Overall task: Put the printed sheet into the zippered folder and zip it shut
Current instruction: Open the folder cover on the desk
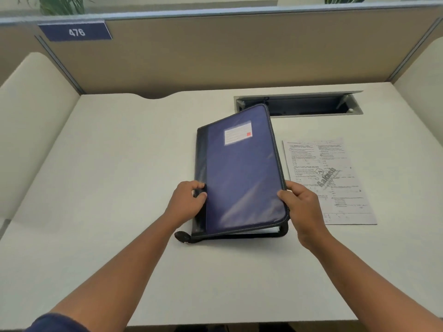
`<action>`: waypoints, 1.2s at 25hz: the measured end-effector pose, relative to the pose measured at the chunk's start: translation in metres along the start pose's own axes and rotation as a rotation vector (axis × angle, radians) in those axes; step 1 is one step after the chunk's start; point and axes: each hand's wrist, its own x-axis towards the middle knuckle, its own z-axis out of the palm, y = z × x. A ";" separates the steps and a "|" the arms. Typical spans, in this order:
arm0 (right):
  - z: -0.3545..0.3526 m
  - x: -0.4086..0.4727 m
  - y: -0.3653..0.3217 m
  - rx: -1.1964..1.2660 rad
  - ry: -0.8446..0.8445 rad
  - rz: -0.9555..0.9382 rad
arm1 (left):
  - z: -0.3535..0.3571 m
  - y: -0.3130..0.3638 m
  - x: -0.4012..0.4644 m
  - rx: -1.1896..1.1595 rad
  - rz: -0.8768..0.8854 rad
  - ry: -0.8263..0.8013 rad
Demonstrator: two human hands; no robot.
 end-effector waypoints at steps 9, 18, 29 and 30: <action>0.100 -0.030 -0.075 -0.231 -0.346 -0.391 | -0.066 0.122 -0.010 -0.449 0.113 -0.075; 0.085 0.017 -0.029 -0.721 -0.223 -0.271 | -0.151 0.082 -0.009 -0.564 0.117 -0.055; 0.021 0.059 0.028 -1.339 -0.092 0.051 | -0.211 -0.015 0.006 -0.533 0.027 -0.123; 0.020 0.058 0.030 -1.347 -0.098 0.057 | -0.212 -0.024 0.008 -0.460 -0.008 -0.081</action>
